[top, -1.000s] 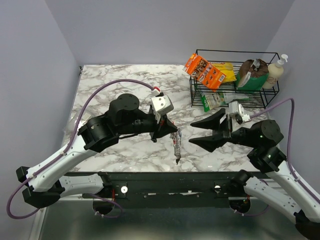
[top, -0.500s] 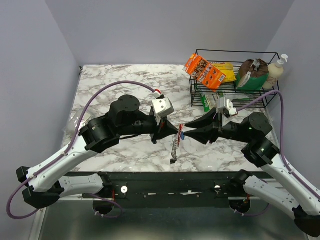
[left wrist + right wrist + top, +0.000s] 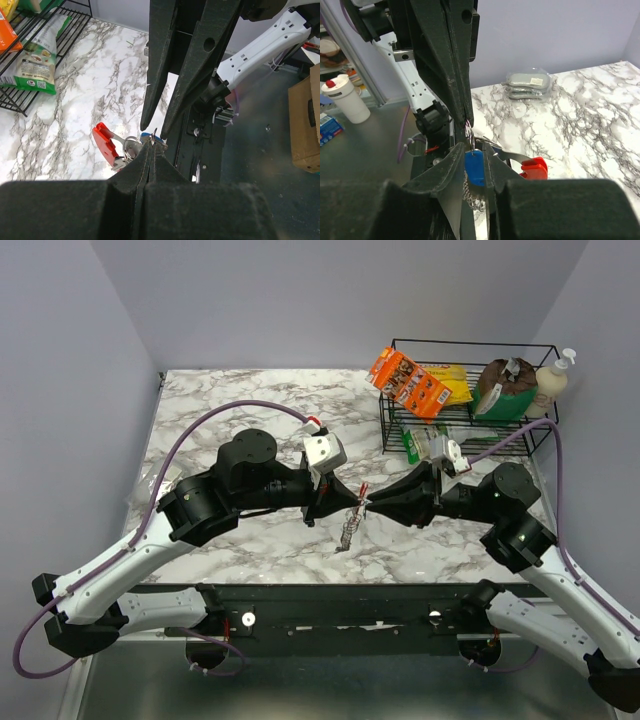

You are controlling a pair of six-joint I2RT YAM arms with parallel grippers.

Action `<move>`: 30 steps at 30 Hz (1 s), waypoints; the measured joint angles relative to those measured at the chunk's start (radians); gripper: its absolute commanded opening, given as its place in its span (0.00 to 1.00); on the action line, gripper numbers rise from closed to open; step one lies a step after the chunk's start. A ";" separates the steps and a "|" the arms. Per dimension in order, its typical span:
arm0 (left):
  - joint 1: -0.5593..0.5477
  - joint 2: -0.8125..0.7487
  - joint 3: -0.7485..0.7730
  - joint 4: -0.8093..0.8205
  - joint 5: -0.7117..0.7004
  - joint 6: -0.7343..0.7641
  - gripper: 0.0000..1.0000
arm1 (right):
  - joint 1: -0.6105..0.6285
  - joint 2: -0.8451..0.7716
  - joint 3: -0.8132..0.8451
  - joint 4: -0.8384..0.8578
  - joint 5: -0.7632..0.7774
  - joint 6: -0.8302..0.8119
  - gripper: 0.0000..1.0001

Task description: Put the keys on the keyring

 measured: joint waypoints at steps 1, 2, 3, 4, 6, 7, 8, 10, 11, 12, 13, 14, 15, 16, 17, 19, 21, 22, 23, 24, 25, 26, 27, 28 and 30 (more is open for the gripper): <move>0.000 0.000 0.000 0.001 0.002 -0.002 0.00 | 0.000 0.000 0.000 0.000 0.000 0.000 0.25; 0.000 0.000 0.000 0.003 0.005 -0.003 0.00 | 0.000 0.000 0.000 0.000 0.000 0.000 0.21; 0.000 0.000 0.000 0.005 0.008 -0.005 0.00 | 0.000 0.000 0.000 0.000 -0.001 0.000 0.15; 0.000 0.000 0.000 0.006 0.010 -0.007 0.00 | 0.000 0.000 0.000 0.000 -0.001 0.001 0.12; 0.000 0.000 0.000 0.008 0.013 -0.010 0.00 | 0.000 0.000 0.000 0.003 -0.004 0.002 0.03; 0.000 0.000 0.000 0.008 0.014 -0.012 0.00 | 0.000 0.000 0.000 0.005 -0.005 0.006 0.01; 0.000 0.000 0.000 0.009 0.014 -0.013 0.00 | 0.000 0.000 -0.001 0.006 -0.009 0.008 0.00; 0.000 0.000 0.000 0.013 0.014 -0.017 0.00 | 0.000 0.000 -0.002 0.008 -0.014 0.010 0.00; 0.000 0.000 0.000 0.015 0.015 -0.019 0.00 | 0.000 -0.001 -0.003 0.010 -0.016 0.010 0.00; 0.000 0.000 0.000 0.016 0.015 -0.020 0.00 | 0.000 -0.002 -0.004 0.013 -0.018 0.011 0.01; 0.000 0.000 -0.002 0.020 0.015 -0.024 0.00 | 0.000 -0.003 -0.005 0.014 -0.019 0.011 0.00; 0.000 0.000 -0.003 0.023 0.015 -0.026 0.00 | 0.000 -0.005 -0.007 0.017 -0.021 0.011 0.00; 0.000 0.000 -0.006 0.027 0.015 -0.028 0.00 | 0.000 -0.007 -0.010 0.018 -0.022 0.011 0.00; 0.000 0.000 -0.008 0.030 0.015 -0.031 0.00 | 0.000 -0.011 -0.013 0.020 -0.022 0.011 0.00; 0.000 -0.001 -0.011 0.034 0.015 -0.032 0.00 | 0.000 -0.014 -0.016 0.021 -0.023 0.011 0.00; 0.000 -0.003 -0.018 0.042 0.015 -0.035 0.00 | 0.000 -0.019 -0.023 0.021 -0.023 0.011 0.00; 0.000 -0.008 -0.027 0.056 0.014 -0.040 0.00 | 0.000 -0.027 -0.031 0.021 -0.023 0.011 0.00; 0.000 -0.011 -0.031 0.058 0.014 -0.041 0.00 | 0.000 -0.031 -0.036 0.021 -0.024 0.011 0.00; 0.000 -0.013 -0.035 0.066 0.014 -0.044 0.00 | 0.000 -0.034 -0.040 0.021 -0.024 0.011 0.00; 0.000 -0.016 -0.038 0.071 0.014 -0.046 0.00 | 0.000 -0.038 -0.045 0.021 -0.025 0.011 0.00; 0.000 -0.019 -0.042 0.080 0.014 -0.050 0.00 | 0.000 -0.041 -0.049 0.021 -0.026 0.011 0.00; 0.000 -0.022 -0.047 0.087 0.013 -0.054 0.00 | 0.000 -0.044 -0.052 0.021 -0.026 0.012 0.00; 0.000 -0.025 -0.051 0.096 0.013 -0.058 0.00 | 0.000 -0.047 -0.055 0.021 -0.027 0.012 0.00; 0.000 -0.026 -0.055 0.103 0.013 -0.060 0.00 | 0.000 -0.050 -0.057 0.021 -0.027 0.012 0.00; 0.000 -0.028 -0.062 0.119 0.012 -0.067 0.00 | 0.000 -0.053 -0.061 0.021 -0.029 0.012 0.00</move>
